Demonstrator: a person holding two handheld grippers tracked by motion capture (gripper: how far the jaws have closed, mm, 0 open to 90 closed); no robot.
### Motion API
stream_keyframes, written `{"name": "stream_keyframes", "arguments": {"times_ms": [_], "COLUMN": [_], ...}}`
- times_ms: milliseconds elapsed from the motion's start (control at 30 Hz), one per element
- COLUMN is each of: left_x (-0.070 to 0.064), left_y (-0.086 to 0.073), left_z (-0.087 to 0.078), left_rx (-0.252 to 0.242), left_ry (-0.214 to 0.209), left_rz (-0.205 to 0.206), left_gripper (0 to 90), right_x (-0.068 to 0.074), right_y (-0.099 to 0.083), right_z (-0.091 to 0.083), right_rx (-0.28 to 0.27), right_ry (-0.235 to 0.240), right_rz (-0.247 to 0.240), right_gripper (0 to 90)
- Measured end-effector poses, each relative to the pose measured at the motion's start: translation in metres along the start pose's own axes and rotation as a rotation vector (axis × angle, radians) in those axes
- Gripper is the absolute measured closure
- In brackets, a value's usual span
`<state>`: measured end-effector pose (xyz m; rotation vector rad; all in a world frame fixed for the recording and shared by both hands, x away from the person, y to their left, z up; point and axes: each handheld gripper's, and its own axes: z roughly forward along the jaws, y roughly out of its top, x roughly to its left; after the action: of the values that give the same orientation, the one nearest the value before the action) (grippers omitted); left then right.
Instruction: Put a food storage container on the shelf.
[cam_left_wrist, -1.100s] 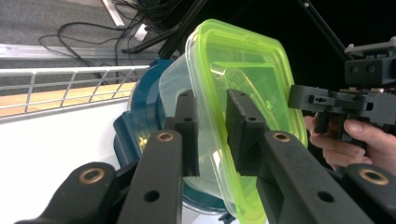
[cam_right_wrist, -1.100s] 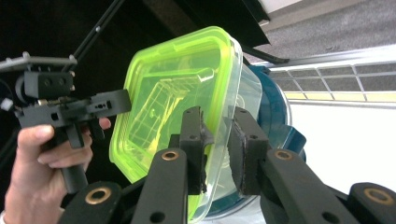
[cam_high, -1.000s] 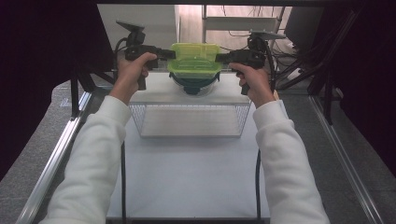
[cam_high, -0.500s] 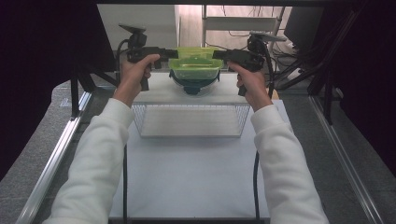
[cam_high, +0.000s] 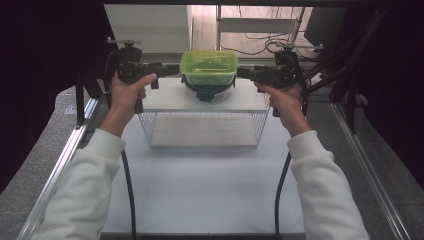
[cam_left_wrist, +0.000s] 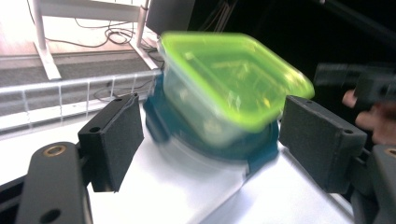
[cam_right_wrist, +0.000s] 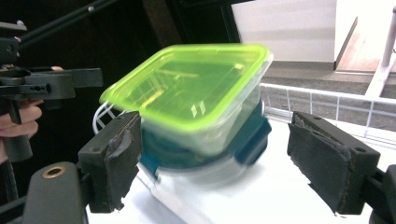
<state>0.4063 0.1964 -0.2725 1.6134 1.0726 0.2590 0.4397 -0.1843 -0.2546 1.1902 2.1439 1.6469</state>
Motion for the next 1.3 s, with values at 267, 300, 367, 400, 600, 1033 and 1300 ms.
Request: {"name": "stream_keyframes", "arguments": {"times_ms": [267,300,367,400,600,1033,1300], "left_x": [-0.017,-0.019,-0.024,-0.026,-0.036,-0.034,-0.024], "left_y": [-0.048,-0.054,-0.067,-0.073,-0.109,-0.196,-0.248], "left_z": [-0.028,-0.032,-0.039,-0.041,-0.054,-0.049,-0.035], "left_rx": [0.013,0.011,0.011,0.011,0.048,0.140,0.202], "left_ry": [-0.001,-0.004,-0.017,-0.024,-0.014,0.003,0.004], "left_rz": [0.056,0.062,0.068,0.073,0.098,0.081,0.040], "left_gripper": [20.2,20.2,20.4,20.5,21.9,23.8,25.6], "right_x": [0.024,0.027,0.033,0.037,0.055,0.041,0.018], "right_y": [-0.029,-0.034,-0.045,-0.051,-0.086,-0.176,-0.227], "right_z": [-0.028,-0.031,-0.038,-0.041,-0.051,-0.070,-0.069], "right_rx": [0.020,0.022,0.031,0.030,0.066,0.096,0.134], "right_ry": [0.008,0.007,0.004,0.003,-0.014,0.010,0.004], "right_rz": [-0.117,-0.127,-0.146,-0.158,-0.240,-0.222,-0.155], "right_gripper": [19.1,19.4,19.9,20.2,23.1,24.6,24.6]}}
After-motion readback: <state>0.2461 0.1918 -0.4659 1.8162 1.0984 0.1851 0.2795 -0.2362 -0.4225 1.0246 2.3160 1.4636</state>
